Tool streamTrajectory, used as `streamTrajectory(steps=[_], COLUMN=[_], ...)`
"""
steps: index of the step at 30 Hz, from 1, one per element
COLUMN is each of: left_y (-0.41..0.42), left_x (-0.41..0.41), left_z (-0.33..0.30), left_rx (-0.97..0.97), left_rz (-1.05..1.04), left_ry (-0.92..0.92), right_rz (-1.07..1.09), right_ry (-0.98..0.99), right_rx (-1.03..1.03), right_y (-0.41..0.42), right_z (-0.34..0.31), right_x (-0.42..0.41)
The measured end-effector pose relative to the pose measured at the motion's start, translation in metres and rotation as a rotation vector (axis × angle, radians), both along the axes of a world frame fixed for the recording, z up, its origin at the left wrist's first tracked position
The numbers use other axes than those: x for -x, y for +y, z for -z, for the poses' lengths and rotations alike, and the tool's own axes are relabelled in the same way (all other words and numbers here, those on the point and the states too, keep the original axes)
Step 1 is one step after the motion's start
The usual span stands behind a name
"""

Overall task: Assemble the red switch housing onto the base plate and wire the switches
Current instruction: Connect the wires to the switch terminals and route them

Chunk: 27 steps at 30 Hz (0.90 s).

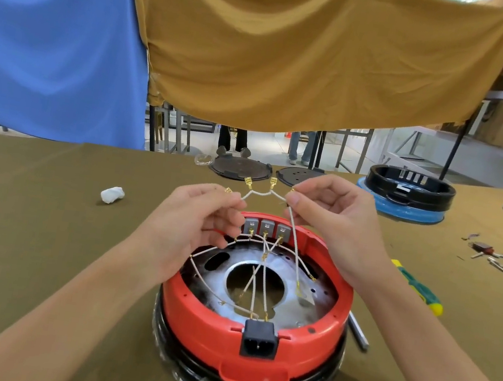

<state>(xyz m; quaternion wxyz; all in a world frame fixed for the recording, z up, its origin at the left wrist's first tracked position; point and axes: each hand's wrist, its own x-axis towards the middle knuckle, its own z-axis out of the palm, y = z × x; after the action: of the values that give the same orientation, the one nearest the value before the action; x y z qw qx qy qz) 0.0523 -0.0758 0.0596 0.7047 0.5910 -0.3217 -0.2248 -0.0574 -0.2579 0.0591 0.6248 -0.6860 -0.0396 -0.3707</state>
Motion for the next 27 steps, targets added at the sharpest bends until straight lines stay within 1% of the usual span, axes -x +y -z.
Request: streamTrajectory(steps=[2,5,8,10,13,15,20,24,27], left_y=[0.0008,0.0041,0.0077,0.0081,0.0064,0.0055,0.0057,0.0061,0.0053], left_x=[-0.0021,-0.0057,-0.0075,-0.0062,-0.0026,-0.0024,-0.0033,-0.0049,-0.0051], left_z=[0.0019,0.0035,0.0036,0.0039,0.0053,0.0065,0.0064,0.009,0.0099], left_rx=[-0.011,-0.011,-0.056,-0.103,-0.109,-0.088,-0.038,-0.041,-0.091], left_rz=[-0.055,-0.151,-0.185,-0.22,-0.242,-0.298,-0.367,-0.325,-0.277], left_ry=[-0.104,-0.329,-0.573,-0.689,-0.761,-0.827,-0.931,-0.951,-1.008], right_rz=[-0.043,-0.087,-0.097,-0.116,-0.138,-0.15,-0.141,-0.14,-0.222], right_ry=[0.061,0.139,0.151,0.156,0.159,0.153,0.081,0.073,0.13], right_rx=[-0.042,-0.055,-0.111,-0.146,-0.15,-0.127,-0.045,-0.024,-0.055], right_y=[-0.0008,-0.0016,-0.0031,-0.0037,-0.0041,-0.0039,-0.0022,-0.0016,-0.003], right_z=[0.0001,0.0001,0.0,0.0004,0.0017,0.0021,0.002,0.0019,0.002], right_x=[0.0018,0.0033,0.0027,0.0024,0.002,0.002,0.0029,0.0034,0.003])
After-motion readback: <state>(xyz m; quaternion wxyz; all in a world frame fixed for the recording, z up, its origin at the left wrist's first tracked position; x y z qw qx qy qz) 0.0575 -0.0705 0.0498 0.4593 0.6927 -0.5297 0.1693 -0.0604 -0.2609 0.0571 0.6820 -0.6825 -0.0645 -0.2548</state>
